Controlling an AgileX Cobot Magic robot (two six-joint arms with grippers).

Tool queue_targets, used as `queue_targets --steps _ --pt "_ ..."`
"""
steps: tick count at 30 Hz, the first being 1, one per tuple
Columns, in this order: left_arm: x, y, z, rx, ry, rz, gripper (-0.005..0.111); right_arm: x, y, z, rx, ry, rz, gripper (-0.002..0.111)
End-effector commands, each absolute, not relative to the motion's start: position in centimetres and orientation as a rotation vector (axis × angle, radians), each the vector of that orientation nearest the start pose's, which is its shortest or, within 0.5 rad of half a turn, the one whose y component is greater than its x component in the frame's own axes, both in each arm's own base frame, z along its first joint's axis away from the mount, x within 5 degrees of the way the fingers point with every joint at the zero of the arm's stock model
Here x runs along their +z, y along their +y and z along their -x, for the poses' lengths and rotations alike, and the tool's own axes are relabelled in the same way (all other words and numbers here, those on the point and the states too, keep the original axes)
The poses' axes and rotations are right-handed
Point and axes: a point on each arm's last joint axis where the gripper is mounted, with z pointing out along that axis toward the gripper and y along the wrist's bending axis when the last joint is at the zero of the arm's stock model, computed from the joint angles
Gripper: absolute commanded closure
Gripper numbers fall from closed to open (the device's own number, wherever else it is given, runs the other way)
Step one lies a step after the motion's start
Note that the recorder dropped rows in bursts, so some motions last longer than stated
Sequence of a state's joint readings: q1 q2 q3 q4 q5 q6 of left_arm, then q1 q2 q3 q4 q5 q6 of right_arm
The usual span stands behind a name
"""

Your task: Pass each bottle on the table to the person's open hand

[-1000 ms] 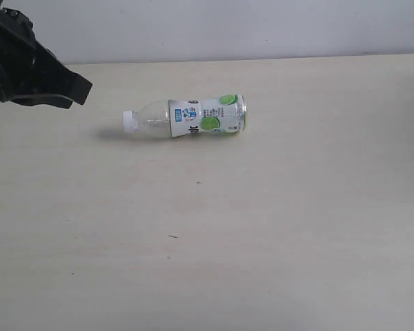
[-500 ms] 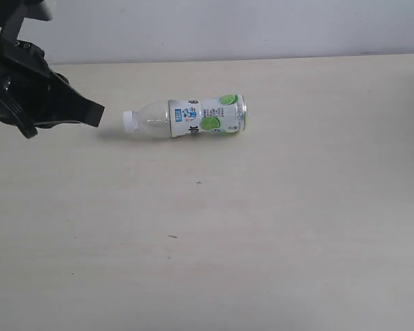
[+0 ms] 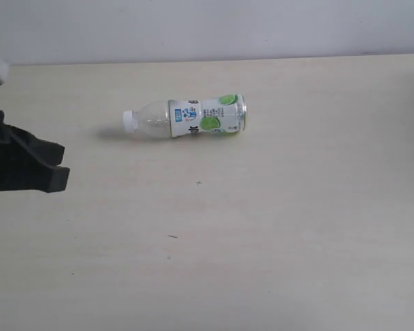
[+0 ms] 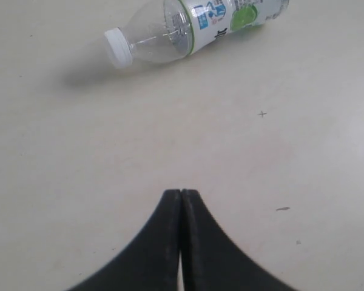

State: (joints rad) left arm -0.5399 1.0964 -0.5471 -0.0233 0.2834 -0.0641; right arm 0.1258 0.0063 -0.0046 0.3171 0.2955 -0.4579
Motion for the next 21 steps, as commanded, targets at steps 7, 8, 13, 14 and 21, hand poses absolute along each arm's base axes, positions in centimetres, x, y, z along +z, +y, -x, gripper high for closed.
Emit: queue_targets --steps 7,8,13,14,21 --pt "23.79 -9.71 -16.11 -0.366 2.204 -0.472 0.107 18.85 1.46 -5.32 0.053 1.73 0.306 0.108" --pt "23.76 -9.71 -16.1 -0.365 2.206 -0.473 0.107 18.85 1.46 -5.32 0.053 1.73 0.306 0.108" --pt "23.69 -9.68 -16.05 -0.362 2.217 -0.475 0.107 18.85 1.46 -5.32 0.053 1.73 0.306 0.108" --pt "23.7 -9.69 -16.06 -0.363 2.215 -0.475 0.107 18.85 1.46 -5.32 0.053 1.73 0.306 0.108" --pt "24.45 -9.94 -16.53 -0.386 2.114 -0.456 0.107 18.85 1.46 -5.32 0.053 1.73 0.306 0.108"
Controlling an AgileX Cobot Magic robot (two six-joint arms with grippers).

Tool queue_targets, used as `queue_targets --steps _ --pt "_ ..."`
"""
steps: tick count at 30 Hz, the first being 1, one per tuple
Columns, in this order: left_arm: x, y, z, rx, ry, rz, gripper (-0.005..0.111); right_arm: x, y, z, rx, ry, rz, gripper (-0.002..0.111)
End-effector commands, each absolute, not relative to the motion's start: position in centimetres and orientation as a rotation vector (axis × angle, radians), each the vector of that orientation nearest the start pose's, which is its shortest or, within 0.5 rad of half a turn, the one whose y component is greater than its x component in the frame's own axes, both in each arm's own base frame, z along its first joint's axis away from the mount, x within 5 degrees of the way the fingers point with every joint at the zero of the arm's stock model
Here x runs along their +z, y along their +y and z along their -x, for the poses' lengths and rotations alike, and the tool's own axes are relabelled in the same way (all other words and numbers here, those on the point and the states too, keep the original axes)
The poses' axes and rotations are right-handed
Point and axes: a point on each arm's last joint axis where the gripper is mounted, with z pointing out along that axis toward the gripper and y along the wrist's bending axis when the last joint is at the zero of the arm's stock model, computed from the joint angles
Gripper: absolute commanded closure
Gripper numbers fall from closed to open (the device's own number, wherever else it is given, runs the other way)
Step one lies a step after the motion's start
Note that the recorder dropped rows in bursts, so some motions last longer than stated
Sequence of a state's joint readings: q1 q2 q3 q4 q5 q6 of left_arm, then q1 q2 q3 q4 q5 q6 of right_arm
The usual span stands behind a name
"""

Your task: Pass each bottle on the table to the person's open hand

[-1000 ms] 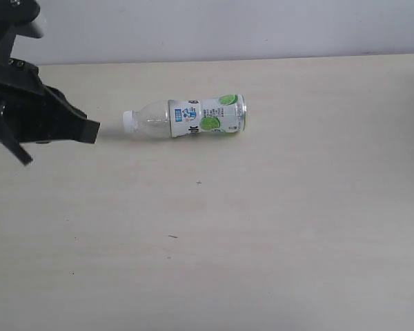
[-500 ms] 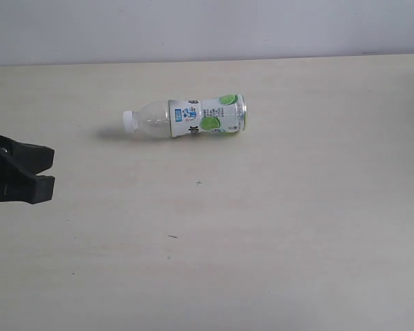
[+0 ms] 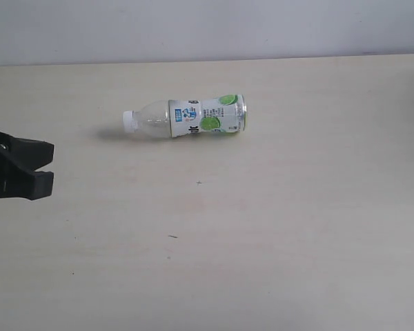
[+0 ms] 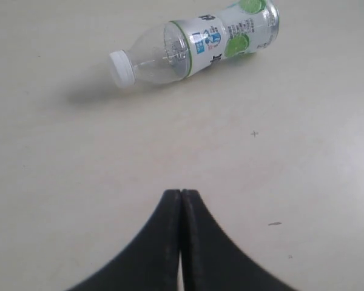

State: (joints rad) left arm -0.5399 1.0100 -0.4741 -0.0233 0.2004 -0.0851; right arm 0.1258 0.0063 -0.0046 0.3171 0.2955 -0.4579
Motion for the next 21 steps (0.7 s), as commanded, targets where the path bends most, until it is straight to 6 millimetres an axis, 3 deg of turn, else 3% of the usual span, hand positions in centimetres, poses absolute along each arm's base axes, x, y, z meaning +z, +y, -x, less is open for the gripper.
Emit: queue_targets --steps 1,5,9,15,21 --pt "24.7 -10.0 -16.7 -0.395 2.081 -0.448 0.107 18.8 1.5 -5.3 0.053 1.73 0.306 0.108" --pt "26.4 -10.4 -17.4 -0.398 1.895 -0.462 0.107 18.8 1.5 -5.3 0.053 1.73 0.306 0.108" --pt "29.1 -10.9 -18.3 -0.391 1.824 -0.476 0.107 18.8 1.5 -5.3 0.053 1.73 0.306 0.108" --pt "33.5 -12.7 -21.3 -0.324 1.866 -0.571 0.107 18.8 1.5 -5.3 0.053 1.73 0.306 0.108" --pt "34.8 -14.8 -24.7 -0.2 2.047 -0.789 0.107 18.8 1.5 -5.3 0.053 1.73 0.306 0.108"
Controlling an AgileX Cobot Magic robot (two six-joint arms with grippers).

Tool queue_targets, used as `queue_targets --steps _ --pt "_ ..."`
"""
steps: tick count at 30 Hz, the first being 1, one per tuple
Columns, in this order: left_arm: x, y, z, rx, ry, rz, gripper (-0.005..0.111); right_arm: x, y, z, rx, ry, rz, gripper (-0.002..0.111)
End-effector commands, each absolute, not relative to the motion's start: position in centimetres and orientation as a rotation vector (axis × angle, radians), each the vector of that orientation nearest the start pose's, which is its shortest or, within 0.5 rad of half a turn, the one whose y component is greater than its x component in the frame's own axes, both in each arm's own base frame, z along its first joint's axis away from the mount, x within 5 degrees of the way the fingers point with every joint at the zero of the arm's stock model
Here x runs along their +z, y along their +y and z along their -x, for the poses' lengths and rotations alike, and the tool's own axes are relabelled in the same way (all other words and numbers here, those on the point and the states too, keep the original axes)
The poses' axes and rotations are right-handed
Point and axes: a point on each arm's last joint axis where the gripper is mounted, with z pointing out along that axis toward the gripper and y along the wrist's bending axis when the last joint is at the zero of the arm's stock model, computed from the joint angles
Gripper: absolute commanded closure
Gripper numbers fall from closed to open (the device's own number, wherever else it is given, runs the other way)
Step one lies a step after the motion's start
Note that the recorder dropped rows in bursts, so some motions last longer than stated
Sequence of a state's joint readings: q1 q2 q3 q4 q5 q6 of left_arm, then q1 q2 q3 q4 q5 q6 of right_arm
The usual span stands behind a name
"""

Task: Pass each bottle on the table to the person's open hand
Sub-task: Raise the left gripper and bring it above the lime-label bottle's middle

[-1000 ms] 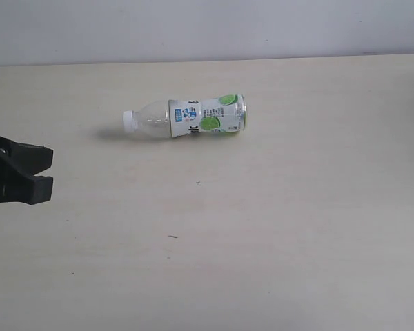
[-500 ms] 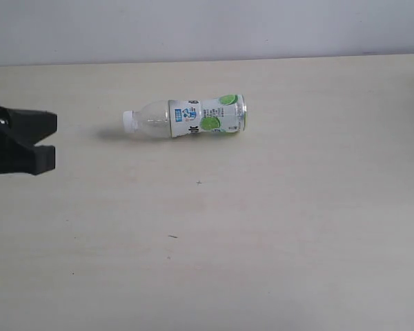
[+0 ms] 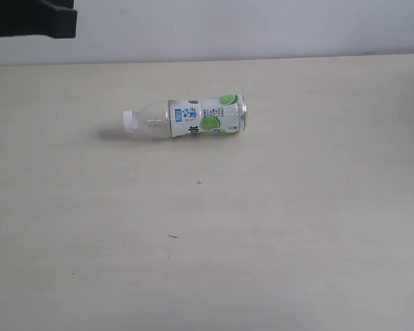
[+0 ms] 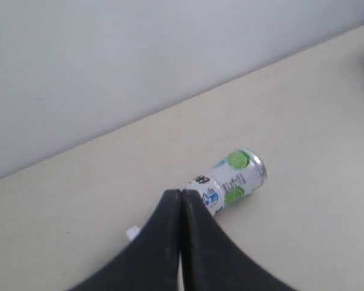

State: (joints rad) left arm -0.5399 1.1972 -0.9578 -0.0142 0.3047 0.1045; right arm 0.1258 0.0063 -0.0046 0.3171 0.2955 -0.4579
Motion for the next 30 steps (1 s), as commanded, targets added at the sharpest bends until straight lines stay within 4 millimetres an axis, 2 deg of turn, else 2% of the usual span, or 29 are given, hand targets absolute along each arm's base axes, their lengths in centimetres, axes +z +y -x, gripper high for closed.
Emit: queue_targets --steps 1,3,6,10,13,16,21,27,30 --pt "35.1 -15.2 -25.3 -0.18 2.05 -0.829 0.107 18.8 1.5 -5.3 0.053 1.73 0.306 0.108" --pt "35.2 -16.0 -26.6 -0.127 2.057 -0.938 0.107 18.8 1.5 -5.3 0.053 1.73 0.306 0.108" --pt "35.6 -17.5 -29.1 -0.112 2.104 -0.983 0.107 18.8 1.5 -5.3 0.053 1.73 0.306 0.108" --pt "35.0 -19.5 -32.5 -0.089 2.22 -1.076 0.107 18.8 1.5 -5.3 0.053 1.73 0.306 0.108" --pt "34.1 -20.8 -34.5 -0.056 2.338 -1.212 0.107 18.8 1.5 -5.3 0.053 1.73 0.306 0.108" --pt "32.0 -22.2 -36.8 -0.032 2.384 -1.35 0.107 18.8 1.5 -5.3 0.053 1.73 0.306 0.108" --pt "28.0 -23.8 -39.8 -0.009 2.383 -1.445 0.107 18.8 1.5 -5.3 0.053 1.73 0.306 0.108" --pt "24.1 -24.5 -41.0 0.018 2.346 -1.642 0.107 18.8 1.5 -5.3 0.053 1.73 0.306 0.108" --pt "23.1 -24.8 -41.5 0.03 2.294 -1.698 0.1 18.8 1.5 -5.3 0.053 1.73 0.306 0.108"
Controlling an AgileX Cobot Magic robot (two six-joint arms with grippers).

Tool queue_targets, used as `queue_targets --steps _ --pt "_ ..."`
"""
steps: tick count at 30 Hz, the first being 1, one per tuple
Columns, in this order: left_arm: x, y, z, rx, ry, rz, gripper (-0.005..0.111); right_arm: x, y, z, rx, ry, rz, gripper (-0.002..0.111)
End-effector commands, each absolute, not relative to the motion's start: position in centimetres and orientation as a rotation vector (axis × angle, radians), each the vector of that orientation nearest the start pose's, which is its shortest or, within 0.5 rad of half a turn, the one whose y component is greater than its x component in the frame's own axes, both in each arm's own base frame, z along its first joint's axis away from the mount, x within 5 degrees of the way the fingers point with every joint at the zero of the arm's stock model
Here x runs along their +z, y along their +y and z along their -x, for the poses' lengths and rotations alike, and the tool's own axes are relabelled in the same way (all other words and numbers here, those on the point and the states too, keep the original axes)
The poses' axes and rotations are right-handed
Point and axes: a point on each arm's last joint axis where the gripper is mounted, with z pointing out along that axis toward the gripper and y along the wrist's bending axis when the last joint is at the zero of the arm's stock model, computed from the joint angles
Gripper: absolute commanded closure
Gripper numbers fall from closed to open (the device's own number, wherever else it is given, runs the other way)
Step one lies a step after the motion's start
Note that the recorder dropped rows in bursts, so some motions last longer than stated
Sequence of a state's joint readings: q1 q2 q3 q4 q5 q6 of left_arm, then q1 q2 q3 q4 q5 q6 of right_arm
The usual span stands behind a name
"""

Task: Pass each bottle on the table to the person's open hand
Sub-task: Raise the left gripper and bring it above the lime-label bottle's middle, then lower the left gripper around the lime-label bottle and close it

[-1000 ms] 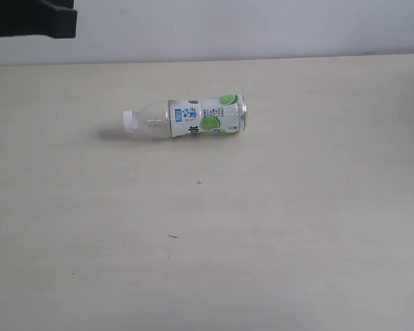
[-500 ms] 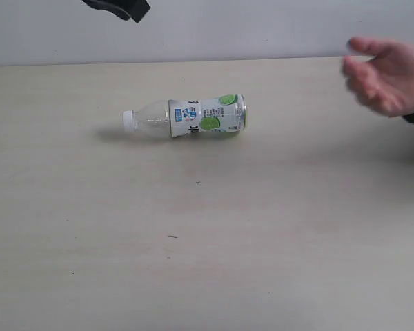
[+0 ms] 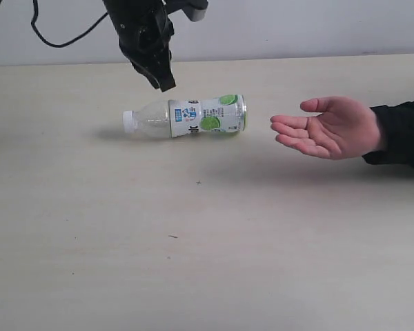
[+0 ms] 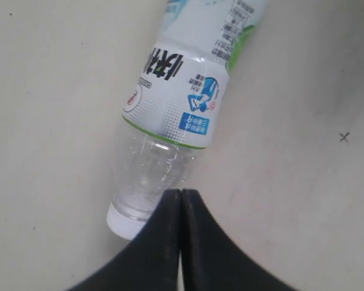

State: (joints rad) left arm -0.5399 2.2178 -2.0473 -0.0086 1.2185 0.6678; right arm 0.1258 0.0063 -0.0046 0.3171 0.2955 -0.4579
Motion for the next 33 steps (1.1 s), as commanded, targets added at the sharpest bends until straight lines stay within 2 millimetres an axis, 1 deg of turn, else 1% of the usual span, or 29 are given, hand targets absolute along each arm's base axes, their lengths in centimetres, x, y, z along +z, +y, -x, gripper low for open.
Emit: queue_targets --steps 1,2,3,7,9,12,14,18,28,33 --pt "22.8 -24.8 -41.6 0.037 2.268 -1.739 0.095 18.8 1.5 -5.3 0.053 1.73 0.306 0.108" --pt "22.6 -24.8 -41.6 0.041 2.247 -1.774 0.09 18.8 1.5 -5.3 0.053 1.73 0.306 0.108" --pt "22.3 -24.9 -41.6 0.048 2.215 -1.827 0.081 18.8 1.5 -5.3 0.053 1.73 0.306 0.108" --pt "21.9 -25.1 -41.6 0.063 2.123 -1.947 0.056 18.8 1.5 -5.3 0.053 1.73 0.306 0.108" --pt "21.5 -25.1 -41.7 0.068 2.091 -1.993 0.045 18.8 1.5 -5.3 0.053 1.73 0.306 0.108" --pt "20.9 -25.2 -41.8 0.066 2.087 -2.017 0.033 18.8 1.5 -5.3 0.053 1.73 0.306 0.108" --pt "20.2 -25.2 -41.9 0.063 2.093 -2.029 0.028 18.8 1.5 -5.3 0.053 1.73 0.306 0.108" --pt "19.0 -25.5 -42.3 0.067 2.084 -2.02 0.024 18.8 1.5 -5.3 0.053 1.73 0.306 0.108" --pt "17.8 -26.1 -43.3 0.091 2.029 -1.965 0.024 18.8 1.5 -5.3 0.053 1.73 0.306 0.108" --pt "16.4 -26.2 -43.4 0.084 2.048 -1.983 0.024 18.8 1.5 -5.3 0.053 1.73 0.306 0.108"
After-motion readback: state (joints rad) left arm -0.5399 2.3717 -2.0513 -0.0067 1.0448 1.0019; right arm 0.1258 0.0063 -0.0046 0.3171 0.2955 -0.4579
